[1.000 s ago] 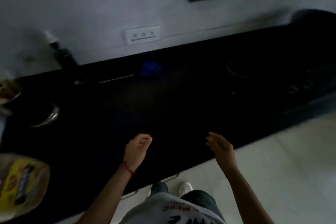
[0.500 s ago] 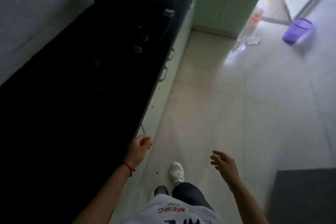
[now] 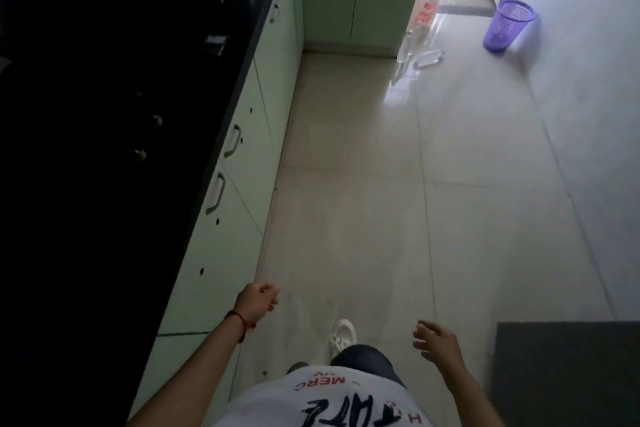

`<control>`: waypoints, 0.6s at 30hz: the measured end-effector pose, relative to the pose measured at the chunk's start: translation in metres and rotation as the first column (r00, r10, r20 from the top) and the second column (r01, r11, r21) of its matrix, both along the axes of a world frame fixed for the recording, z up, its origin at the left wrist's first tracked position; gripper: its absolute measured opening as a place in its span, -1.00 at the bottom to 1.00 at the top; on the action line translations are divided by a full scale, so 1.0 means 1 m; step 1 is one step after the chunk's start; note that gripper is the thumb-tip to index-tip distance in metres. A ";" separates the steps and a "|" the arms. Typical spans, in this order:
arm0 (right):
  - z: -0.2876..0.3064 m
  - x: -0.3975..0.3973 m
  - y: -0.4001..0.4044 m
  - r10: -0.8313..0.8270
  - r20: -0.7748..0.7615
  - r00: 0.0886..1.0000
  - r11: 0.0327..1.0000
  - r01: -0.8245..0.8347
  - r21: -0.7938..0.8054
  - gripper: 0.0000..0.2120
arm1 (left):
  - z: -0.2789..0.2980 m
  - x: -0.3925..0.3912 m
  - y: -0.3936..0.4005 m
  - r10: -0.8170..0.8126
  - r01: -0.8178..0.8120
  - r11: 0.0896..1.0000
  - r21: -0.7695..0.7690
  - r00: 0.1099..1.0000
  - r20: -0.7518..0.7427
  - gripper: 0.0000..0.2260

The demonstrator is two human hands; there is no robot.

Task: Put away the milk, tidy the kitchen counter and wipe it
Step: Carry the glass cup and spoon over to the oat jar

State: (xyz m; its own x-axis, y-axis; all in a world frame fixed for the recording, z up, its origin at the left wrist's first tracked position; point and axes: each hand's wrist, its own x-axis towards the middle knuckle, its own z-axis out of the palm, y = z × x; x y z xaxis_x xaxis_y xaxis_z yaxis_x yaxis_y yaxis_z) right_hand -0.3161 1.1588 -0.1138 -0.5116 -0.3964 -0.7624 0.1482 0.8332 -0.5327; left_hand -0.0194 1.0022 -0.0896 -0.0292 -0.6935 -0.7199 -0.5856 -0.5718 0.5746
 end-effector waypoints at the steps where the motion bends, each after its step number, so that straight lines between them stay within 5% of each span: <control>1: 0.001 -0.014 -0.016 0.022 0.002 1.000 1.000 -0.022 0.004 -0.75 | -0.003 -0.009 -0.009 0.026 -0.026 1.000 0.013 1.000 0.014 -0.80; 11: 0.006 -0.102 -0.207 0.249 -0.018 0.968 0.966 -0.249 -0.061 -0.76 | -0.025 -0.065 -0.095 0.339 -0.336 0.930 0.147 0.941 0.004 -0.86; 18: 0.000 -0.151 -0.331 0.216 0.003 0.976 0.974 -0.215 -0.070 -0.78 | -0.043 -0.100 -0.213 0.411 -0.408 0.892 0.195 0.911 0.027 -0.89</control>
State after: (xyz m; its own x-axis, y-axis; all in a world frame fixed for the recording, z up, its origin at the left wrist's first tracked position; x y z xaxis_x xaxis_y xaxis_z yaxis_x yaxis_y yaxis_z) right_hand -0.4673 0.8281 -0.1134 -0.4009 -0.5479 -0.7342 -0.0251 0.8077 -0.5891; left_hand -0.1191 0.7896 -0.1329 0.2158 -0.4946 -0.8419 -0.2685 -0.8590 0.4359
